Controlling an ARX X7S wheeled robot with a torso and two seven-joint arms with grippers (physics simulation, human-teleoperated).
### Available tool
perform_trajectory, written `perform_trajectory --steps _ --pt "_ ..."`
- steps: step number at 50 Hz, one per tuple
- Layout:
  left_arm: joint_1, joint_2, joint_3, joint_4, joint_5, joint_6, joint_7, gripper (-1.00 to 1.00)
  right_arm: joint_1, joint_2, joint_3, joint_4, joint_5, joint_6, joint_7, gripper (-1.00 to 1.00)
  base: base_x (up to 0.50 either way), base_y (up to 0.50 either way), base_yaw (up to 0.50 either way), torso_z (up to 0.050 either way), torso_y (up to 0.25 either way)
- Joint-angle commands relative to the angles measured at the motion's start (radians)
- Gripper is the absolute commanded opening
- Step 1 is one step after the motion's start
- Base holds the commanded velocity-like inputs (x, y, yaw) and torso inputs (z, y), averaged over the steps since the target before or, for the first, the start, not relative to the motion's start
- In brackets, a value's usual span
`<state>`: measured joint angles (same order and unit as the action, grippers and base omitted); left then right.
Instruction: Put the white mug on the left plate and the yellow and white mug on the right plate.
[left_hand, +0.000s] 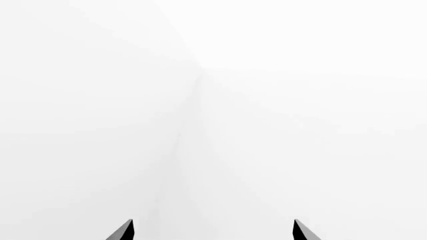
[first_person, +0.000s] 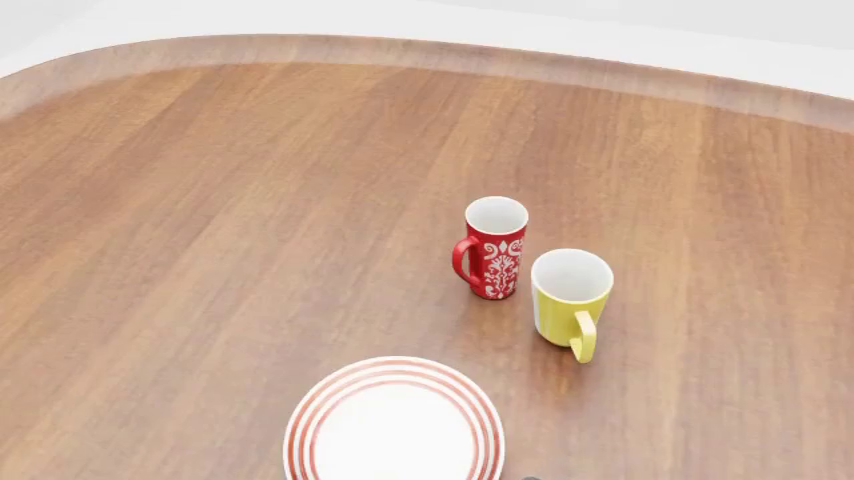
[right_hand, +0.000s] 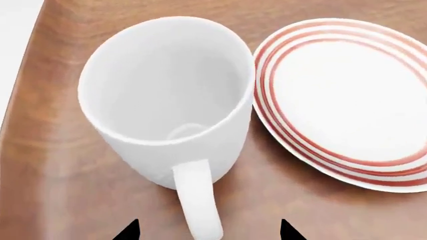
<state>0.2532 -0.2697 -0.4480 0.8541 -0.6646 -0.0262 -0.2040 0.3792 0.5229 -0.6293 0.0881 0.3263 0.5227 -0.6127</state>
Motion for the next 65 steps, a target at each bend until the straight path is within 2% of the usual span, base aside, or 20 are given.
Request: perform_trajectory --steps 1,21,22,46,56,65 --pt "0.01 -0.004 -0.009 0.006 -0.01 0.011 -0.003 1.0 0.005 -0.031 -0.038 0.083 -0.025 -0.034 -0.019 1.0 0.0 0.0 0.0 0.0 0.0" --pt "0.029 -0.008 -0.019 0.012 -0.024 0.028 -0.008 1.0 0.025 -0.054 -0.049 0.111 -0.032 -0.034 -0.013 1.0 0.0 0.0 0.0 0.0 0.0" --pt "0.031 -0.007 -0.02 0.012 -0.023 0.03 -0.009 1.0 0.025 -0.052 -0.034 0.103 -0.009 -0.031 -0.025 -1.0 0.0 0.0 0.0 0.0 0.0" --pt "0.029 -0.016 -0.014 0.011 -0.027 0.038 -0.018 1.0 -0.023 0.014 -0.037 -0.158 0.014 0.026 0.006 -1.0 0.0 0.0 0.0 0.0 0.0" --pt "0.027 -0.018 -0.013 0.01 -0.026 0.044 -0.024 1.0 0.004 -0.007 0.071 -0.173 0.073 0.042 0.075 -1.0 0.0 0.0 0.0 0.0 0.0" --pt "0.029 -0.022 -0.011 0.012 -0.027 0.046 -0.027 1.0 0.043 -0.055 0.169 -0.09 0.124 0.048 0.135 -1.0 0.0 0.0 0.0 0.0 0.0"
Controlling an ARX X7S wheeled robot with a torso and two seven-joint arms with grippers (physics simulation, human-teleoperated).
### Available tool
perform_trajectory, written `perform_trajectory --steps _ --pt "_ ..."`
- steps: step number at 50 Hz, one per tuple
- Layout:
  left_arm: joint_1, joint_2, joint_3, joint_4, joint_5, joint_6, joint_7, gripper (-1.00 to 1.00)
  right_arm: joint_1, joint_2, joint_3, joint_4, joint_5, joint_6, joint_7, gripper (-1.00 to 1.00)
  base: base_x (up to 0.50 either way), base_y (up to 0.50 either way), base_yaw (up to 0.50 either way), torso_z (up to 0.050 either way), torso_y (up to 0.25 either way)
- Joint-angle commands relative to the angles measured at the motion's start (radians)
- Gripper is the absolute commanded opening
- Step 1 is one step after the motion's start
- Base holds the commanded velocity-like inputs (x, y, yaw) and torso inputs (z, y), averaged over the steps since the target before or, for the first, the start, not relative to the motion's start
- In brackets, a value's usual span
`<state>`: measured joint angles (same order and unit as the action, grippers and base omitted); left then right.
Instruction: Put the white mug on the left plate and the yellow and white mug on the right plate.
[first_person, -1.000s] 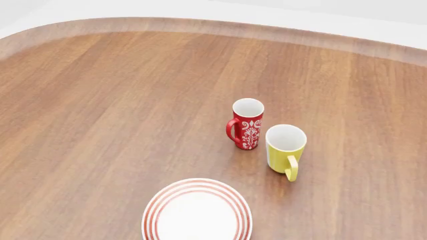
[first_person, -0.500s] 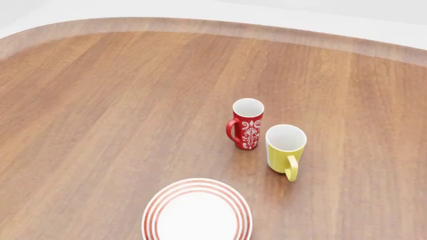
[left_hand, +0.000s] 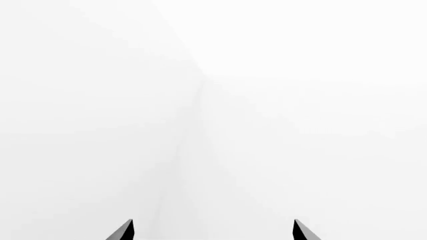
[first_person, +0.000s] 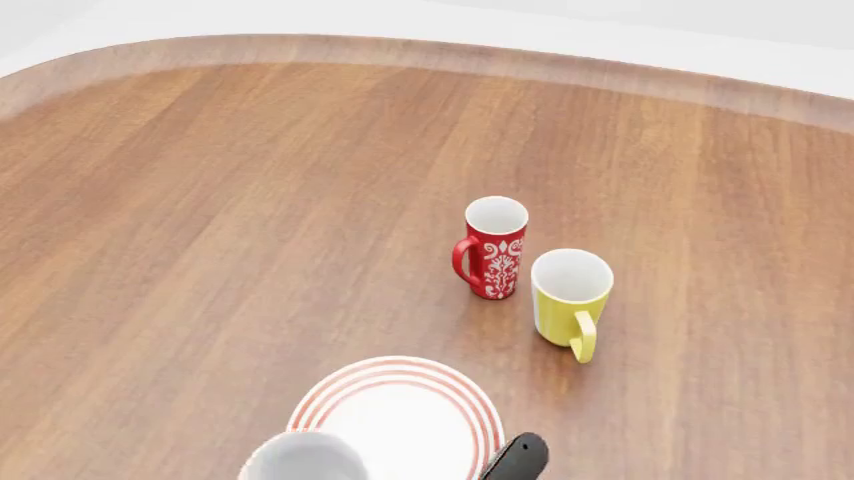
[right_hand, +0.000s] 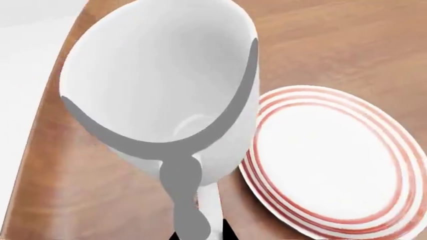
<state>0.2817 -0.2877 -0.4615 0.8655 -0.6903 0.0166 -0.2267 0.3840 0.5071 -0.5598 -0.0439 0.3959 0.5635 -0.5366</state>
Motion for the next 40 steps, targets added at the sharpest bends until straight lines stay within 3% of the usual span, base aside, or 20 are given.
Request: perform_trajectory --steps 1,40 --pt "0.0 -0.005 0.002 0.002 -0.001 0.003 -0.005 1.0 0.047 -0.049 0.11 0.065 0.059 0.007 0.065 -1.0 0.0 0.0 0.0 0.0 0.0" --pt "0.026 -0.012 -0.002 0.013 -0.019 0.03 -0.011 1.0 0.282 -0.239 0.137 0.563 0.023 -0.027 0.127 -1.0 0.0 0.0 0.0 0.0 0.0"
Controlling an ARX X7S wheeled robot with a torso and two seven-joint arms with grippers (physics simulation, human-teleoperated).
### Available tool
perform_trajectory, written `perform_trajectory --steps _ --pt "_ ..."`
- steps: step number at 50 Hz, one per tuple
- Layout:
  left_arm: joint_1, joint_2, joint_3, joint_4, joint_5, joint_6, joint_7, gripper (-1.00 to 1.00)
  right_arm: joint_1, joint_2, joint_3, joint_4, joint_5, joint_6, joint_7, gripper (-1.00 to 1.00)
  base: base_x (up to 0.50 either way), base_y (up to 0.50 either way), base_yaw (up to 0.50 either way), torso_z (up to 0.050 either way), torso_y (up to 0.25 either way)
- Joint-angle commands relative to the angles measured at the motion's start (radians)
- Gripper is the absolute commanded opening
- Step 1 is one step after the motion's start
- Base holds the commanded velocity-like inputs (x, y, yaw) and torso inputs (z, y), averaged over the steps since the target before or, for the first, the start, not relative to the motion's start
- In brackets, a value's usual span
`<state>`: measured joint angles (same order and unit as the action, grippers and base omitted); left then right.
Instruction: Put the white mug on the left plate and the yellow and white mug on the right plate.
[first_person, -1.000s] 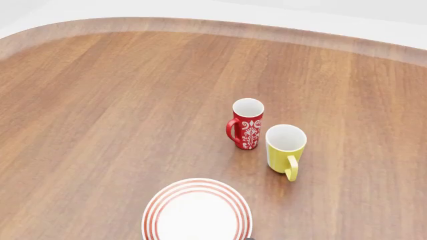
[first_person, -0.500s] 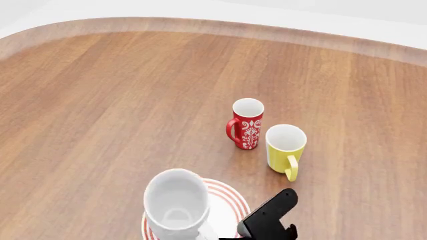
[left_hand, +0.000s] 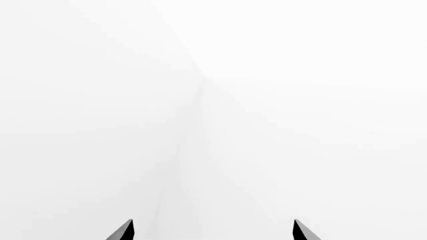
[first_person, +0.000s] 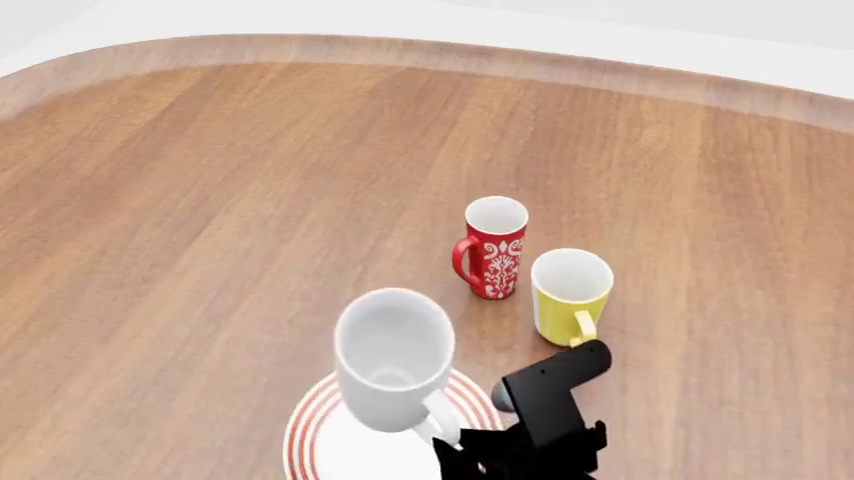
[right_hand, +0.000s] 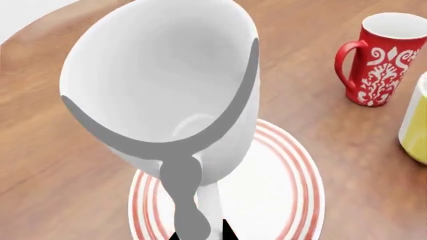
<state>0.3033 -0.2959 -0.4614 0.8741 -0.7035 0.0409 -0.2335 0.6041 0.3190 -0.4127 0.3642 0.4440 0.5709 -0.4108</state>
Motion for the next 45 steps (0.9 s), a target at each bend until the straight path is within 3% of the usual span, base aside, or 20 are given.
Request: perform_trajectory --steps 1,45 --pt "0.005 -0.004 -0.003 0.005 -0.008 0.006 -0.005 1.0 0.069 -0.056 -0.016 0.174 -0.032 -0.033 0.004 -1.0 0.0 0.0 0.0 0.0 0.0" --pt "0.028 -0.012 -0.011 0.011 -0.024 0.034 -0.015 1.0 0.137 -0.108 -0.087 0.315 -0.077 0.004 0.02 -1.0 0.0 0.0 0.0 0.0 0.0"
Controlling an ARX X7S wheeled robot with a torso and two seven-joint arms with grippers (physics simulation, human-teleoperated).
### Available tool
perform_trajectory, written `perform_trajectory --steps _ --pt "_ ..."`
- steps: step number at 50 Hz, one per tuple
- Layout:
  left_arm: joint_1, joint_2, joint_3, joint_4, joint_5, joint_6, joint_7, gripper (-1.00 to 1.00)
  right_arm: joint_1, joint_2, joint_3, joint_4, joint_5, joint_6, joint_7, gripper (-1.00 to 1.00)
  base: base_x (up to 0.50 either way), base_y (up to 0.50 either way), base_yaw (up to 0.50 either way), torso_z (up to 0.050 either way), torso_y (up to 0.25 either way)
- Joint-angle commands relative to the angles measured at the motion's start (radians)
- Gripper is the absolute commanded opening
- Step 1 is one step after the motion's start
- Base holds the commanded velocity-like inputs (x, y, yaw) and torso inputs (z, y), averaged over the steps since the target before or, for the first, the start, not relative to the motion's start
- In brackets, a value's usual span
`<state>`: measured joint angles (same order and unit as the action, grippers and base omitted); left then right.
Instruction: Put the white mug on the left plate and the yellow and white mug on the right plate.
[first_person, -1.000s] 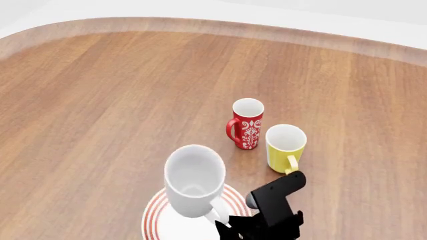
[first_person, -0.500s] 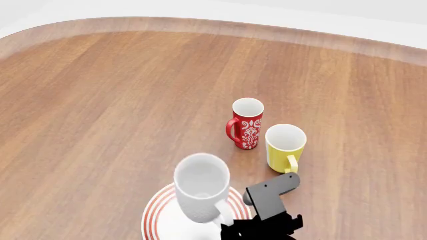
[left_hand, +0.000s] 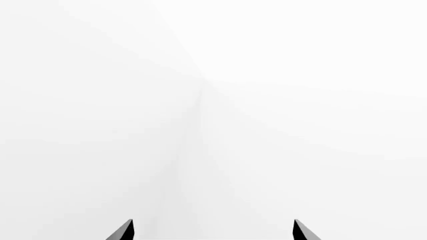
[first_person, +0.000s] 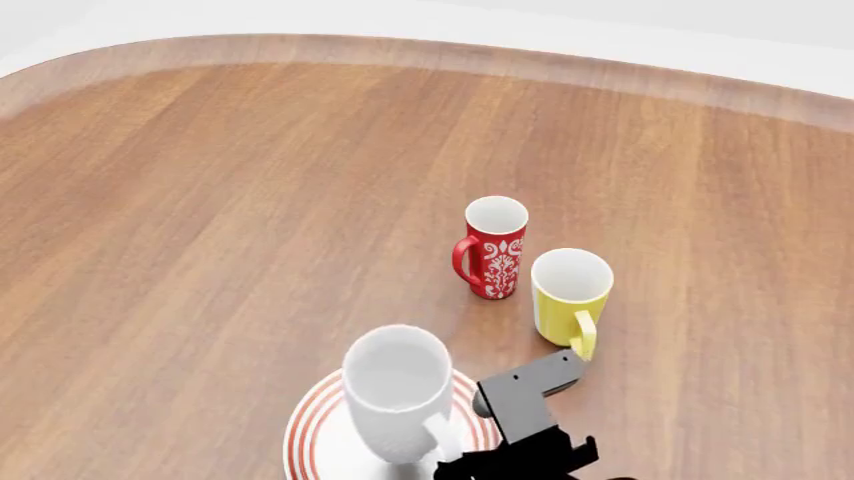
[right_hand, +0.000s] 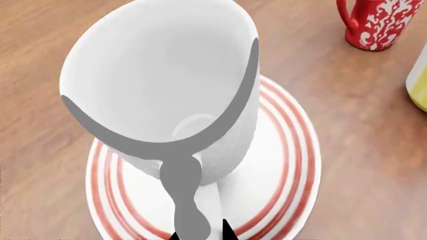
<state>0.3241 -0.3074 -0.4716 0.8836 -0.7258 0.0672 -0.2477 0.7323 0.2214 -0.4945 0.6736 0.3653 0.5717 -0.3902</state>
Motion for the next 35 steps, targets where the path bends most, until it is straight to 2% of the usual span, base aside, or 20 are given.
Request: perform_trajectory --steps 1,3,4,11,20,35 --pt "0.009 0.0 -0.001 0.002 -0.002 0.009 0.001 1.0 0.009 -0.011 -0.003 0.005 0.003 0.002 0.001 -1.0 0.0 0.0 0.0 0.0 0.0" --pt "0.011 0.0 -0.001 0.002 -0.002 0.011 0.0 1.0 0.011 -0.013 -0.003 0.014 -0.002 -0.004 0.01 -1.0 0.0 0.0 0.0 0.0 0.0" --pt "0.014 0.001 -0.003 0.003 -0.003 0.013 0.001 1.0 0.01 -0.012 0.0 0.009 0.001 -0.005 0.012 1.0 0.0 0.0 0.0 0.0 0.0" --pt "0.017 -0.001 -0.003 0.005 -0.005 0.015 0.0 1.0 -0.027 0.017 0.018 -0.078 0.026 0.021 0.022 1.0 0.0 0.0 0.0 0.0 0.0" --pt "0.012 -0.007 0.003 0.006 -0.003 0.012 -0.008 1.0 -0.175 0.145 0.076 -0.361 0.094 0.107 0.066 1.0 0.0 0.0 0.0 0.0 0.0" --pt "-0.017 -0.021 0.019 -0.005 0.001 0.0 -0.022 1.0 -0.309 0.265 0.275 -0.764 0.255 0.194 0.172 1.0 0.0 0.0 0.0 0.0 0.0"
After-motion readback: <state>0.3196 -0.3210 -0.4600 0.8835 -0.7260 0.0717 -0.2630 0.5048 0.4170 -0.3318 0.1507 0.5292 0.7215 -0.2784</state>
